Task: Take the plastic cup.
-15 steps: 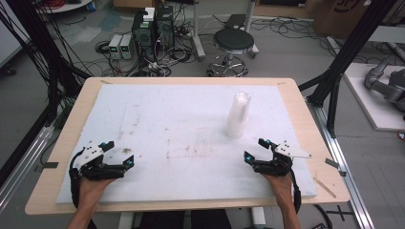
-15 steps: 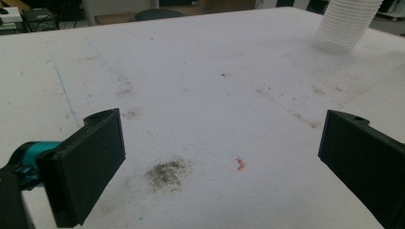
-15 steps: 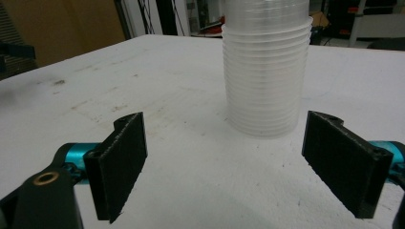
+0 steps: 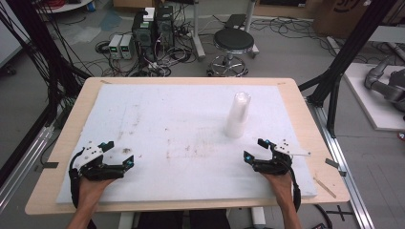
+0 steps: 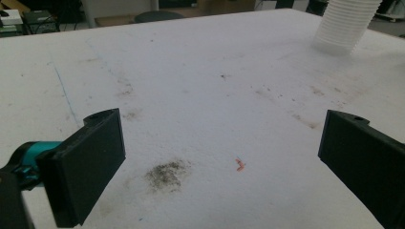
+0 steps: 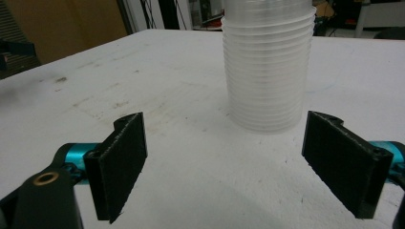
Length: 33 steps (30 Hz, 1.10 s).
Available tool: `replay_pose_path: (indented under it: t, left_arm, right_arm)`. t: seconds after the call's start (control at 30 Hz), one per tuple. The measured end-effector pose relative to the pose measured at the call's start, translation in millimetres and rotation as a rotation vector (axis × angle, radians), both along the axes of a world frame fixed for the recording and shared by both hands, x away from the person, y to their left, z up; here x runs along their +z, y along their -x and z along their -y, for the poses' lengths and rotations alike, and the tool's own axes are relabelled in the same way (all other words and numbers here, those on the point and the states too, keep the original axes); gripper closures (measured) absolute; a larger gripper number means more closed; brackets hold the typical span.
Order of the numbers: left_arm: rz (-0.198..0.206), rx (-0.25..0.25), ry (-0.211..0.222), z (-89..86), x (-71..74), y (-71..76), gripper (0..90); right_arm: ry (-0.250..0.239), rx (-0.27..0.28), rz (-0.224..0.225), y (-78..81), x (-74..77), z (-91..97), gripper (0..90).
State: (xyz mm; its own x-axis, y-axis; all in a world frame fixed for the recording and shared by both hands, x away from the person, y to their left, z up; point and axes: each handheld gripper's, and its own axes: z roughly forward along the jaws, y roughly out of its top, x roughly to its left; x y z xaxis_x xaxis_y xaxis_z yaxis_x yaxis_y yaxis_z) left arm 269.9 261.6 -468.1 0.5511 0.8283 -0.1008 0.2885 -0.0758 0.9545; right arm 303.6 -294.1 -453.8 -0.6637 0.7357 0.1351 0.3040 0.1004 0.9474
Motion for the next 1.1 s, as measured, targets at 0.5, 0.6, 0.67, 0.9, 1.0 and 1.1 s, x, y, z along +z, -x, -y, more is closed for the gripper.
replay_pose_path:
  t: [0.5,0.6,0.67,0.9,1.0,1.1]
  left_arm:
    - [-0.029,-0.004,0.002,0.0,0.1,-3.2,1.9]
    - [-0.029,-0.004,0.005,-0.2,0.1,-3.1,1.9]
    - [-0.031,-0.006,0.002,-0.1,0.2,-3.2,1.9]
    - [-0.044,-0.013,0.002,0.3,0.2,-4.6,1.9]
    - [-0.041,-0.014,0.011,-0.6,0.1,-4.4,1.9]
    - [-0.042,-0.015,0.011,-0.6,0.1,-4.4,1.9]
  right_arm:
    - [-0.004,0.055,0.042,2.5,2.2,0.9,14.9]
    - [-0.016,0.059,0.055,3.1,9.9,2.3,14.8]
    - [-0.013,0.056,0.057,3.6,22.3,3.7,14.9]
    - [0.021,0.057,0.056,-0.9,46.6,9.5,14.8]
    - [0.038,0.071,0.053,-5.8,64.1,13.1,14.8]
    - [0.047,0.075,0.053,-11.6,76.5,15.2,14.8]
